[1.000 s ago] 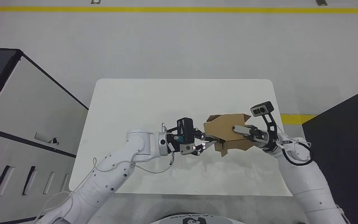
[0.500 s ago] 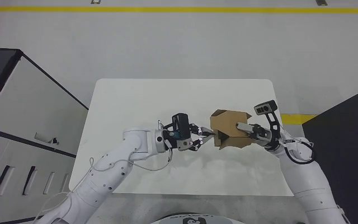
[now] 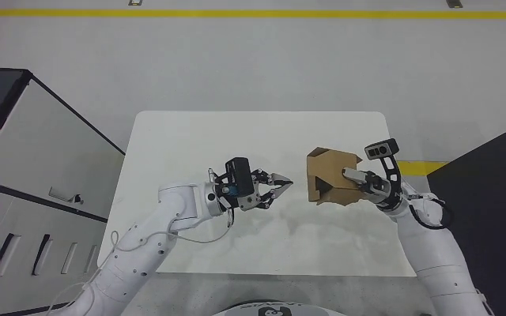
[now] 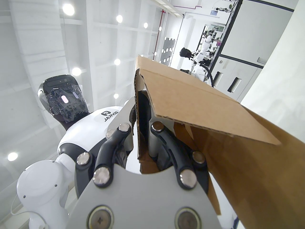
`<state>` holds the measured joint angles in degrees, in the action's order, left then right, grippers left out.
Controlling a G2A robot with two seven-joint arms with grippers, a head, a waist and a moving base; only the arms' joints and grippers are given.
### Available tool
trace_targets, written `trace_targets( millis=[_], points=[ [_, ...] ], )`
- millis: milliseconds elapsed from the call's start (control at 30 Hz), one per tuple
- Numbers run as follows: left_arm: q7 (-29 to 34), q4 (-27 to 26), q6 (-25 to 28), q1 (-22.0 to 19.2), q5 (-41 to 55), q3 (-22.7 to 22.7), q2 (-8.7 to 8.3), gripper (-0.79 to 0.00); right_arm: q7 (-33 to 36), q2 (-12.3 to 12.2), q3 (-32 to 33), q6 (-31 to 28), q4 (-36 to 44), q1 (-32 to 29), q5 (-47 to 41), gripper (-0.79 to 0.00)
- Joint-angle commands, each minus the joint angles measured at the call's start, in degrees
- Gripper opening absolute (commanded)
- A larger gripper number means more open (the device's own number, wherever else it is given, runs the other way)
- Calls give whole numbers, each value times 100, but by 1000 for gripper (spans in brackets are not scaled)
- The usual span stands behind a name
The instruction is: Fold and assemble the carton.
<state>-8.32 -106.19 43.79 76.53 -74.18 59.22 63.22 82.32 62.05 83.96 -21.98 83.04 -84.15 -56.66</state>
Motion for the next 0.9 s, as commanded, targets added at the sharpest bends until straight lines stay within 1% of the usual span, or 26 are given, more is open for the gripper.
trace_targets(
  millis=[0, 67, 133, 233, 400, 700, 867],
  points=[
    [0, 2, -18, 7, 13, -4, 2, -785, -1, 0, 0, 0, 0, 0, 0, -785],
    [-11, -5, -71, 26, 97, -34, 11, -785, -113, 11, -51, 70, 61, 5, 3, -785],
    [-15, -8, -35, -8, 107, -56, 16, -785, 61, 37, -121, 157, -17, 22, -351, -785],
    [-64, -12, 56, -50, 108, -125, 26, -785, 203, 65, -143, 205, -161, 95, -563, -785],
    [-141, 40, 115, -156, 149, -237, 54, -785, 303, 125, -89, 304, -153, 140, -680, -785],
    [-319, 184, 161, -360, 416, -336, 108, -785, 263, 255, 71, 263, -173, 128, -305, -785],
    [-285, 245, 203, -443, 443, -449, 137, -785, 237, 318, 72, 237, -171, 139, -72, -785]
  ],
)
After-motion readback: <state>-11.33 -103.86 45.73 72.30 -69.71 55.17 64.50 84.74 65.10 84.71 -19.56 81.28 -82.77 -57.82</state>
